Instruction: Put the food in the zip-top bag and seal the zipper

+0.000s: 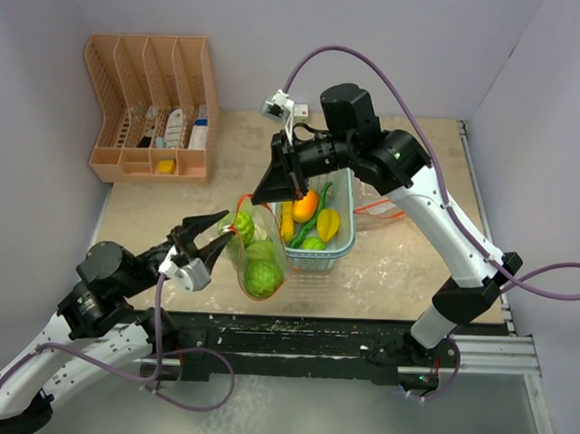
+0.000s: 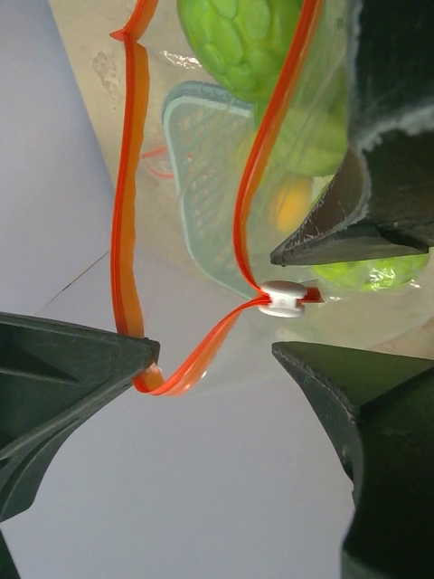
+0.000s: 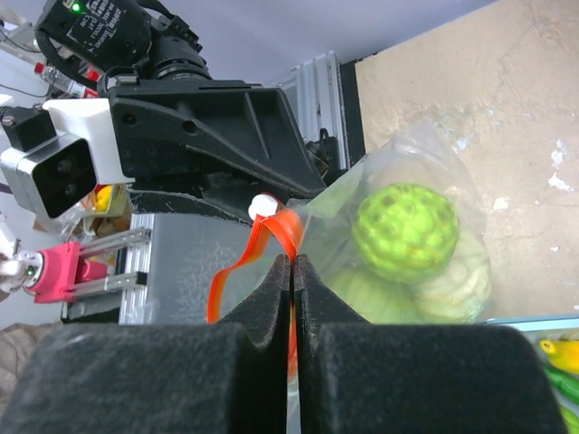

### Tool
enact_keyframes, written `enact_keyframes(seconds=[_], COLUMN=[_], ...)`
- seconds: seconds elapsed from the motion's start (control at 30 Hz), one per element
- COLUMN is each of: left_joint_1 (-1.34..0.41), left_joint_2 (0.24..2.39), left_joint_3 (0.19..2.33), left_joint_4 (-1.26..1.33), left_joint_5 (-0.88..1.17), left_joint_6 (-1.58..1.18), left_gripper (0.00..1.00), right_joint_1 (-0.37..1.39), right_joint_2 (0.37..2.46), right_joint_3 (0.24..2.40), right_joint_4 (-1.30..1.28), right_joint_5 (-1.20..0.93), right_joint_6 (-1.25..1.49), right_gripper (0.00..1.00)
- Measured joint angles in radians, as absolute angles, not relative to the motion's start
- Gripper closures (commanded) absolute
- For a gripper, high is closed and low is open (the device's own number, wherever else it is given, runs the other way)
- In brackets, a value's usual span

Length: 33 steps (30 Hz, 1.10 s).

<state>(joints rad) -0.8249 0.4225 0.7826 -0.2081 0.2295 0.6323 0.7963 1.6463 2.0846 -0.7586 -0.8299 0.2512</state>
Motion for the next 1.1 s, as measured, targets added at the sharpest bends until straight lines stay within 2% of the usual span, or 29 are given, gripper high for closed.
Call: enact_keyframes(seconds=[0.4, 0.53, 0.67, 0.77, 1.1], left_joint_1=[-0.825, -0.825, -0.825, -0.825, -0.825], left_joint_2=[0.380, 0.397, 0.433, 0.448, 0.425], left_joint_3=[0.748, 0.741, 0.741, 0.741, 0.813], left_joint_4=[-0.193, -0.171, -0.157, -0.150, -0.212], left_joint_5=[0.224, 0.223, 0.220, 0.212, 0.147], left_joint_6=[0.603, 0.592, 0.583, 0.574, 0.529], left_gripper=[0.55, 0.65, 0.87, 1.00, 1.00], right_joint_1=[0.796, 0.796, 0.796, 0.796, 0.791], right_joint_2=[1.646, 1.646, 1.646, 1.646, 1.619], right_joint_3=[2.085, 2.085, 2.085, 2.085, 2.017], right_joint_4=[-0.758, -0.758, -0.758, -0.757, -0.753], right_joint_5=[-0.833, -0.833, -0.833, -0.833, -0.765], right_joint_6=[0.260, 0.262, 0.262, 0.262, 0.252], right_gripper=[1.00, 1.00, 1.00, 1.00, 1.00])
